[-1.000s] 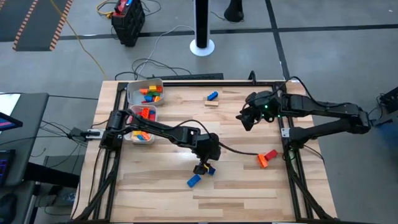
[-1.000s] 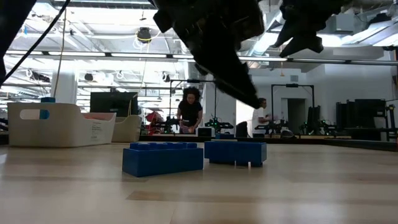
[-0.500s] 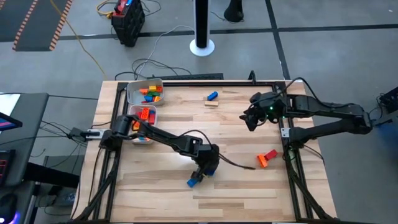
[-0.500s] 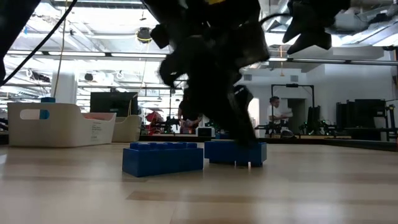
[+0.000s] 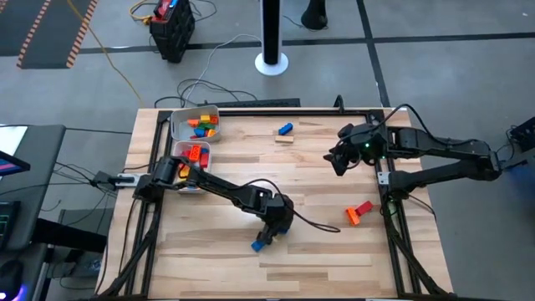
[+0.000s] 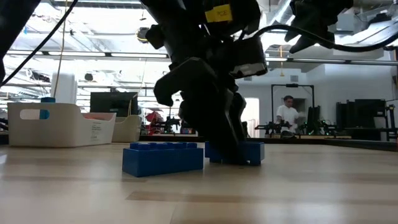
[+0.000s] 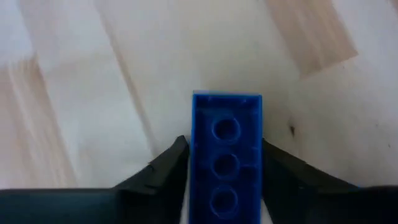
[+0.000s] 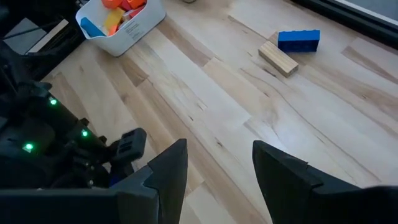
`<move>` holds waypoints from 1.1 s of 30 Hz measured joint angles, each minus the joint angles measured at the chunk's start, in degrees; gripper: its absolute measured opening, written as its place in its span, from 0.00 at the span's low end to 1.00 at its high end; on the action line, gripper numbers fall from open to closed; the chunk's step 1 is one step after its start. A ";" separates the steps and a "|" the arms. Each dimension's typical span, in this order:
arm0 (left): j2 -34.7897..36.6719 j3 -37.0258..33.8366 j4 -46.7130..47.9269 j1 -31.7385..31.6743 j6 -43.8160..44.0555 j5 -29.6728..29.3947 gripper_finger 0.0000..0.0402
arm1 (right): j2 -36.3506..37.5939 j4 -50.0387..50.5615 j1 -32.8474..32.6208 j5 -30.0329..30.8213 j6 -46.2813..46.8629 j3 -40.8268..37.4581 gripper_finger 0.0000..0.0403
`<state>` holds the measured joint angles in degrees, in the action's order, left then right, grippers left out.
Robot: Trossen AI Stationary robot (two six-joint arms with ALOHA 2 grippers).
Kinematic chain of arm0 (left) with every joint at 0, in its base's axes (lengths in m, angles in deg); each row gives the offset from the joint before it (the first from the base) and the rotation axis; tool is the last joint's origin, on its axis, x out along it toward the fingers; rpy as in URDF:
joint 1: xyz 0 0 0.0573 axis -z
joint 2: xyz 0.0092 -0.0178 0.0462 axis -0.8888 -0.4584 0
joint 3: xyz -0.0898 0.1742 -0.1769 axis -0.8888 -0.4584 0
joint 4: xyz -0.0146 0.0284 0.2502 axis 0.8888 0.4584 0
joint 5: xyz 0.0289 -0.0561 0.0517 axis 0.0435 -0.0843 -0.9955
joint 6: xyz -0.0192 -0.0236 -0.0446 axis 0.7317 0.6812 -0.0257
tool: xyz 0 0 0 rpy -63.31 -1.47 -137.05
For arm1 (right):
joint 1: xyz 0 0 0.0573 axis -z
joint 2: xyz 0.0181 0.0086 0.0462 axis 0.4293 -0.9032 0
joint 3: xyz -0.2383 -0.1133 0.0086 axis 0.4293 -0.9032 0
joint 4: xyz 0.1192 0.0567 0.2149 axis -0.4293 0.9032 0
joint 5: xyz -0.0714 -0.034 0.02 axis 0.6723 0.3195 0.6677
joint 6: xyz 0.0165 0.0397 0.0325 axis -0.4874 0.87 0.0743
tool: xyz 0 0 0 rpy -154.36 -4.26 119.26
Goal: Sort blocks by size
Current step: Put the large blue game piece into the white bin
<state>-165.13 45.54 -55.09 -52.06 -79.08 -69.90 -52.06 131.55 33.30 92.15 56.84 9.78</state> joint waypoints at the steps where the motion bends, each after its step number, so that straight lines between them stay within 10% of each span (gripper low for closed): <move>1: 0.31 0.00 0.89 -0.03 1.11 -0.18 0.38 | 0.00 0.02 0.00 0.00 0.00 0.00 0.51; 7: 3.30 -0.11 8.45 -2.27 6.82 -0.28 0.32 | 0.75 -0.04 -0.01 1.52 0.06 0.00 0.51; 14: 10.67 -3.16 16.83 -8.03 8.24 -7.51 0.32 | 5.15 -0.17 -1.96 16.54 -0.23 0.02 0.51; 33: 51.42 -31.64 33.13 -27.34 28.73 -19.22 0.32 | 2.91 -1.09 -0.61 17.58 -2.22 0.04 0.51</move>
<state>-113.72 13.90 -21.96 -79.40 -50.36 -89.13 -49.15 130.46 32.69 109.73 54.62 9.83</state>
